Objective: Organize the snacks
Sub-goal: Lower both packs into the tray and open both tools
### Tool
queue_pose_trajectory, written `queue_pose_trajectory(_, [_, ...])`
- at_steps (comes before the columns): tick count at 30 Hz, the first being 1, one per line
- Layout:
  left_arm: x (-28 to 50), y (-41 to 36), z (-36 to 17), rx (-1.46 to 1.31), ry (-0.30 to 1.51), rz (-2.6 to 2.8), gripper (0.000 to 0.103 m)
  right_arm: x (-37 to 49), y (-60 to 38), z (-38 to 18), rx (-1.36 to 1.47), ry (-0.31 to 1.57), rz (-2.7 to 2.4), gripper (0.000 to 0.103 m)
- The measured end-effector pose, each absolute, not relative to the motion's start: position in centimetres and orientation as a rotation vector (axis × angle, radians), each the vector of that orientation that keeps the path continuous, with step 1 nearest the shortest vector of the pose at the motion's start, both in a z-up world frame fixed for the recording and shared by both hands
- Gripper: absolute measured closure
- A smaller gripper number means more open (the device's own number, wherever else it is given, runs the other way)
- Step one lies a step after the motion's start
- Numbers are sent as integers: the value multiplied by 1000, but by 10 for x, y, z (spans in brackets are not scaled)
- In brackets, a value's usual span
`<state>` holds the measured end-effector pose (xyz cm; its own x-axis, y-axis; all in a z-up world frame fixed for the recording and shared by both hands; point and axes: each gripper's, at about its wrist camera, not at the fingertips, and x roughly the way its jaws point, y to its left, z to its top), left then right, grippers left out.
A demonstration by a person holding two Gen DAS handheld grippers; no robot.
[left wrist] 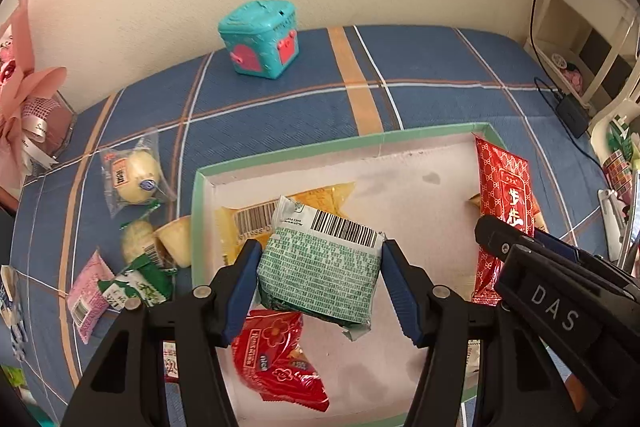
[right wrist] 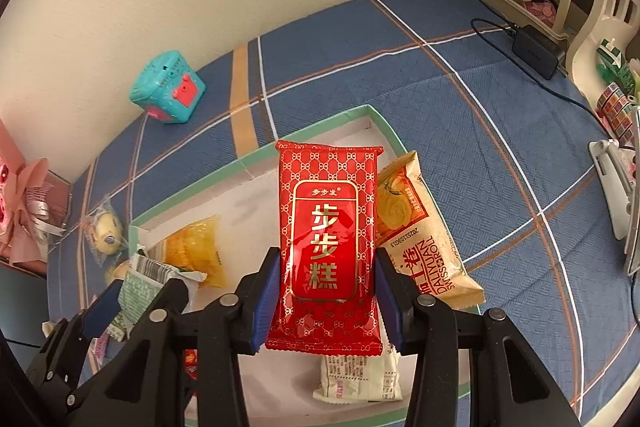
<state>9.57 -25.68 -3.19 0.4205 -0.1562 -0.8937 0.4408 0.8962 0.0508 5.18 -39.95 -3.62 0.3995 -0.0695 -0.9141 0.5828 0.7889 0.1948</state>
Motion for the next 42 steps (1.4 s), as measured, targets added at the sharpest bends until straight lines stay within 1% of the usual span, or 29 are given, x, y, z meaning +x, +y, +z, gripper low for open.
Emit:
queue_pose_trajectory(10, [100,-259,-43,309,1099,-379,41,53,-404,-47,545,1114,-462,55])
queue_pose_trajectory(19, [103,-250,-38,259,1124,-376,41,54,-399,-45,499,1138,-490,53])
queue_pose_trajectory(34, [103,-217,-14,156,1134,-357,40,43,-393,-24,438,1156,-527,52])
queue_pose_trajectory(42, [105,-189,-17,113,1157,-305,40,36,-391,-12,423,1136,-529,52])
